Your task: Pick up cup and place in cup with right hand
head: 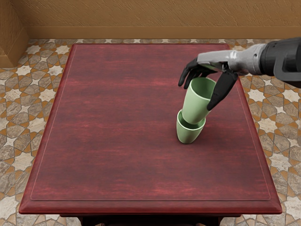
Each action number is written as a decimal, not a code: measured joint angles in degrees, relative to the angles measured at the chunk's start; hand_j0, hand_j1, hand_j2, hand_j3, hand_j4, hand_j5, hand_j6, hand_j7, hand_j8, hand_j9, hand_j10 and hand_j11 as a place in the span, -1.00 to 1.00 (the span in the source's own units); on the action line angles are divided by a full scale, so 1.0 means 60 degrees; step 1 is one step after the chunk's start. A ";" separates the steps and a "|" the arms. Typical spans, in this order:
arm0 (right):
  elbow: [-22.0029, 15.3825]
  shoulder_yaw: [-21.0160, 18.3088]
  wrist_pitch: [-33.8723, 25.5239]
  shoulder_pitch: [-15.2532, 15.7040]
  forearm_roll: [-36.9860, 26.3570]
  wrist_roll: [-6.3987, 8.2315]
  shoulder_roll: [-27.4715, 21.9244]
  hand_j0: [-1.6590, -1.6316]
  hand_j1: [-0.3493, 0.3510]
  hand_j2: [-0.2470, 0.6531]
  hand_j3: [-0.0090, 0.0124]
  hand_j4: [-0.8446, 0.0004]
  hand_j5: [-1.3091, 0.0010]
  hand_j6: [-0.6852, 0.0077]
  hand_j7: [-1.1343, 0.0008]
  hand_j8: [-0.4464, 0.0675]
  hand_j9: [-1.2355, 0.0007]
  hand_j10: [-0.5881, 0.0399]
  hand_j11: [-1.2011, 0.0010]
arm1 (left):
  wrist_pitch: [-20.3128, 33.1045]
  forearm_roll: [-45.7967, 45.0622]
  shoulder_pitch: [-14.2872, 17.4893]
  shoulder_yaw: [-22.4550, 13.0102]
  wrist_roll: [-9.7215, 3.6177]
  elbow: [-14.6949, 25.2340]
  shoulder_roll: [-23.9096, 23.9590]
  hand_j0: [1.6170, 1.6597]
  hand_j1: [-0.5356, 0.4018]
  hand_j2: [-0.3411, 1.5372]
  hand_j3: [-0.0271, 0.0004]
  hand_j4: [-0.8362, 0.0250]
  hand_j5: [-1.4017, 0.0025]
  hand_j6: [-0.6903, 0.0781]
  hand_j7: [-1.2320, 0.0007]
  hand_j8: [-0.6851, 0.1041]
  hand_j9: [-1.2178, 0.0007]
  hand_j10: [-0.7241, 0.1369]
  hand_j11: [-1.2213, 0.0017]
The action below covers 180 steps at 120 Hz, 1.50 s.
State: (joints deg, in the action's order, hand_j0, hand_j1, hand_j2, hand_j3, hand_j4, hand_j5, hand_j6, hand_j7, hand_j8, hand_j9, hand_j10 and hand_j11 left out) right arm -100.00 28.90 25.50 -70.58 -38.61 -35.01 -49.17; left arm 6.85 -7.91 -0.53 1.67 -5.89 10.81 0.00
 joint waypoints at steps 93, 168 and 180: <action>0.0040 -0.0011 -0.0307 0.0352 -0.0258 0.0002 0.0211 -0.84 0.09 -0.51 -0.16 0.17 0.29 -0.05 0.19 -0.42 0.26 -0.08 0.24 | 0.0000 0.0000 0.0000 0.0000 0.0000 0.0000 0.0000 0.92 0.89 -0.64 0.97 0.94 1.00 0.80 1.00 0.74 1.00 0.68 1.00; 0.0073 0.0403 -0.0621 0.0529 -0.0192 0.0002 0.0202 -0.92 -0.47 -0.51 -0.16 0.62 0.69 0.51 0.64 0.12 0.67 0.37 0.66 | 0.0000 0.0000 0.0000 0.0000 0.0000 0.0000 0.0000 0.92 0.89 -0.64 0.97 0.94 1.00 0.80 1.00 0.74 1.00 0.68 1.00; 0.0278 0.1124 -0.0686 0.1226 0.0441 0.0002 0.0212 -0.93 -0.63 -0.49 -0.16 0.74 0.78 0.65 0.75 0.31 0.77 0.53 0.76 | 0.0000 0.0000 0.0000 0.0000 0.0000 0.0000 0.0000 0.92 0.89 -0.64 0.97 0.94 1.00 0.80 1.00 0.74 1.00 0.68 1.00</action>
State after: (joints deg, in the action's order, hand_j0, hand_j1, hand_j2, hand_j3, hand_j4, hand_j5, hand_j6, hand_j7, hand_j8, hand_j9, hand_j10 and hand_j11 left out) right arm -98.33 35.65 21.38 -63.22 -35.96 -35.00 -47.89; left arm 6.85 -7.91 -0.53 1.67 -5.89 10.81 0.00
